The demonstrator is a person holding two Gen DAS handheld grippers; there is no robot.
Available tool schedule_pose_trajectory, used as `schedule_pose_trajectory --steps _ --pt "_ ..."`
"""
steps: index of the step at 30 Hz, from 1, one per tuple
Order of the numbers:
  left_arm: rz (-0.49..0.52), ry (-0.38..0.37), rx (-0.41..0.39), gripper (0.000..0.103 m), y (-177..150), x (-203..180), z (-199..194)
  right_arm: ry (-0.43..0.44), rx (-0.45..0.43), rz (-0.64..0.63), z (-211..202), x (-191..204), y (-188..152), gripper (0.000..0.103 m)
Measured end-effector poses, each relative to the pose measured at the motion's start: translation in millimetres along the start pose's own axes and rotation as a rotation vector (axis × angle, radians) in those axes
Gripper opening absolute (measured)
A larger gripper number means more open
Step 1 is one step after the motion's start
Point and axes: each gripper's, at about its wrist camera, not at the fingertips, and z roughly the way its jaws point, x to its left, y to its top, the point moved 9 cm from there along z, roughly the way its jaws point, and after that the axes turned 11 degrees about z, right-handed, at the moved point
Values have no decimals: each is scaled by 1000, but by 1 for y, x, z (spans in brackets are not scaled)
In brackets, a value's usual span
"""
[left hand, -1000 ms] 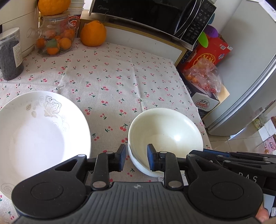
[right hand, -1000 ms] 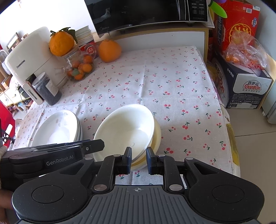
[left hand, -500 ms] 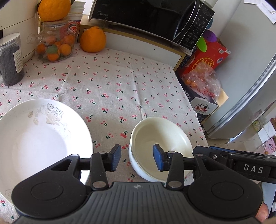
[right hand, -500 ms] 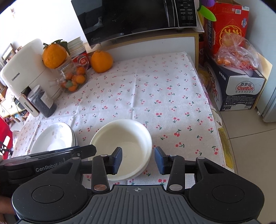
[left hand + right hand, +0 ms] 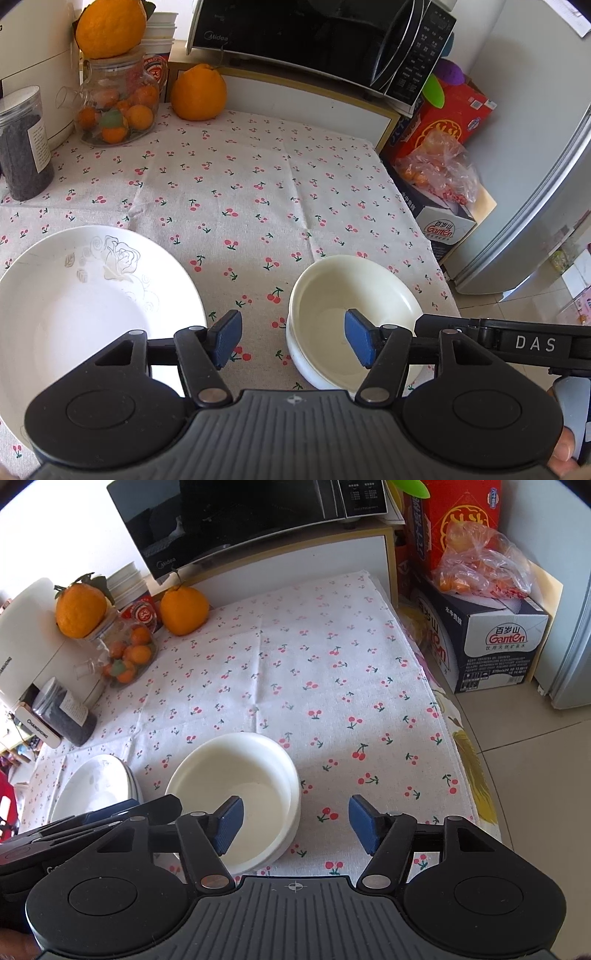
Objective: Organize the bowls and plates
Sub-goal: 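Carry the white bowls with both tools toward the rose-print plate stack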
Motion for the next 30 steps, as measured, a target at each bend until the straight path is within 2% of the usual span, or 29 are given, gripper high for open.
schedule_pose_trajectory --steps 9,15,16,18,22,24,26,30 --pt "-25 -61 -10 48 4 1 5 23 16 111 10 -9 4 63" --pt "-14 -56 -8 46 4 0 7 26 15 118 12 -7 5 63" --pt "-14 -56 -7 47 4 0 7 24 11 116 12 -6 5 63" --pt "-12 -58 -2 58 4 1 7 20 7 125 11 -7 7 63" --pt "-17 -83 -8 65 8 2 4 -4 -1 153 10 -15 10 64" --pt "-28 -104 -15 75 10 3 1 11 5 169 9 -16 10 64" --pt "-27 -117 -24 75 12 2 -2 17 4 179 8 -17 10 70" --pt "-22 -143 -43 80 16 -1 -5 28 0 188 6 -16 12 70"
